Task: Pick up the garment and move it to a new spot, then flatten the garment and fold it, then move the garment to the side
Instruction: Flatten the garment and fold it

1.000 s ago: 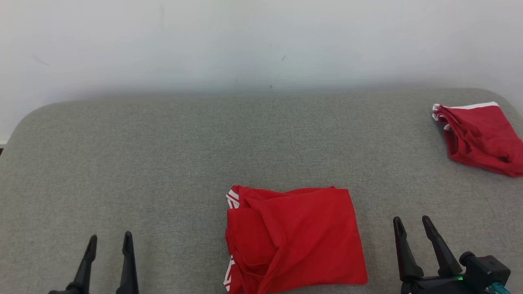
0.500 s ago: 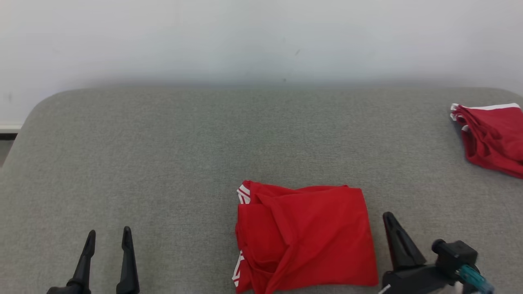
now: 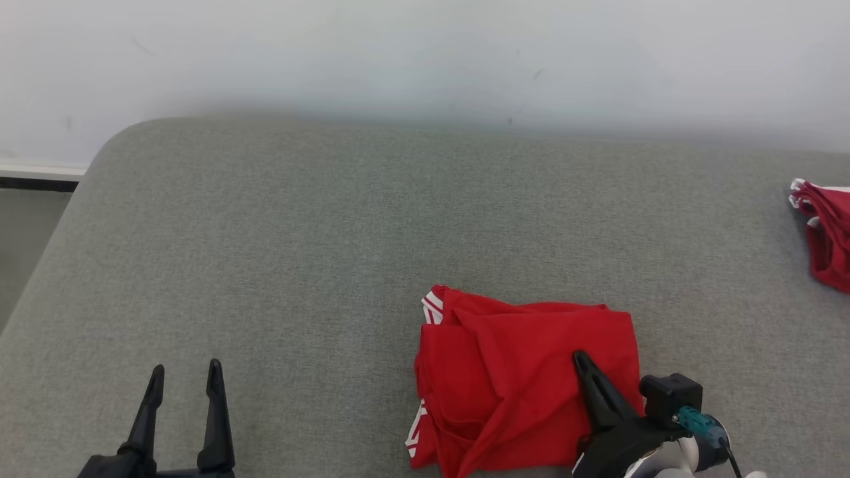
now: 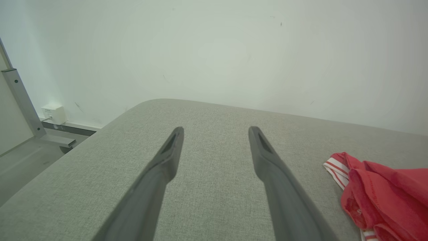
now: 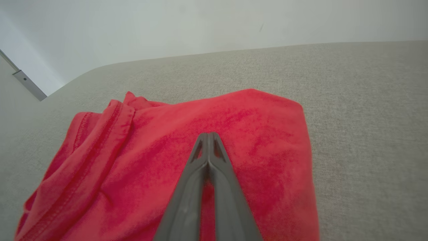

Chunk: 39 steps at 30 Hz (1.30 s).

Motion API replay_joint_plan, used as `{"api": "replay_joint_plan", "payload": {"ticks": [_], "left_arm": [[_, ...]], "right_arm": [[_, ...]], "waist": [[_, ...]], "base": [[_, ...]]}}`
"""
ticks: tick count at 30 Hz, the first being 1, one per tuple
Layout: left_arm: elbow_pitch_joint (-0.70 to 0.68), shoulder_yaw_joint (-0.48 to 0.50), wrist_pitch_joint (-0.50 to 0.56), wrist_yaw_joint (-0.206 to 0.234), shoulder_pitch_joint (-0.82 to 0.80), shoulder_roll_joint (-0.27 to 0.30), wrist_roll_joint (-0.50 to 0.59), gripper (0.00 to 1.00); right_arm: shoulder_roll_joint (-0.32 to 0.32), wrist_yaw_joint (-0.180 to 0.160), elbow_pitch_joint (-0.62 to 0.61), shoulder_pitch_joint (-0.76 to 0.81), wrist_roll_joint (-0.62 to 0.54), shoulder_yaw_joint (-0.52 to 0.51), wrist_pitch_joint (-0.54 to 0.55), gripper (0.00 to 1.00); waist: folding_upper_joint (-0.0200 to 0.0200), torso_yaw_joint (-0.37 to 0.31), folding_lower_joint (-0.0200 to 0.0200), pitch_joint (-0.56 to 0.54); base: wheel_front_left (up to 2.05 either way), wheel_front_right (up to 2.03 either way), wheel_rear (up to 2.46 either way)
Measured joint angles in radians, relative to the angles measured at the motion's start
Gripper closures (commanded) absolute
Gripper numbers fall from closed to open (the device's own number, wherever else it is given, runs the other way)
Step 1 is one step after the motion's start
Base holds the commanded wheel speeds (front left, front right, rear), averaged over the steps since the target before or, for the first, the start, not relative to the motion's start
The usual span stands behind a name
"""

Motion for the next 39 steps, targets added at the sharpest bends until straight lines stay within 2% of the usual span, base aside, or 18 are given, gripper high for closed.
{"api": "replay_joint_plan", "payload": {"ticks": [6,13,20,30,35,39], "left_arm": [[0.008,-0.007,0.0,-0.004,-0.018,-0.003,0.0,0.0],[0.012,-0.014,0.0,-0.004,-0.026,-0.005,-0.002,0.0],[0.02,-0.033,0.0,-0.006,-0.044,-0.005,-0.009,0.0],[0.033,-0.071,0.0,-0.006,-0.073,-0.005,-0.013,0.0],[0.039,-0.077,0.0,-0.006,-0.08,-0.003,-0.018,0.0],[0.04,-0.073,0.0,-0.006,-0.078,0.001,-0.018,0.0]], "right_arm": [[0.028,0.0,0.091,-0.025,-0.007,0.003,0.0,1.0],[0.047,0.0,0.116,-0.047,0.004,0.064,-0.002,1.0],[0.05,0.0,0.082,-0.069,0.115,0.196,-0.002,1.0],[0.05,0.0,0.078,-0.107,0.196,0.318,-0.002,1.0],[0.05,0.0,0.061,-0.114,0.224,0.33,-0.002,1.0],[0.05,0.0,0.018,-0.116,0.217,0.298,-0.002,1.0]], "waist": [[0.0,0.03,0.0,0.005],[0.0,0.062,0.0,0.011],[0.0,0.09,0.0,0.025],[0.0001,0.125,0.0001,0.045],[0.0001,0.134,0.0001,0.043],[0.0001,0.123,0.0,0.037]], "base": [[0.0,0.0,0.0],[0.0,0.0,0.0],[0.0,0.0,0.0],[0.0,0.0,0.0],[0.0,0.0,0.0],[0.0,0.0,0.0]]}}
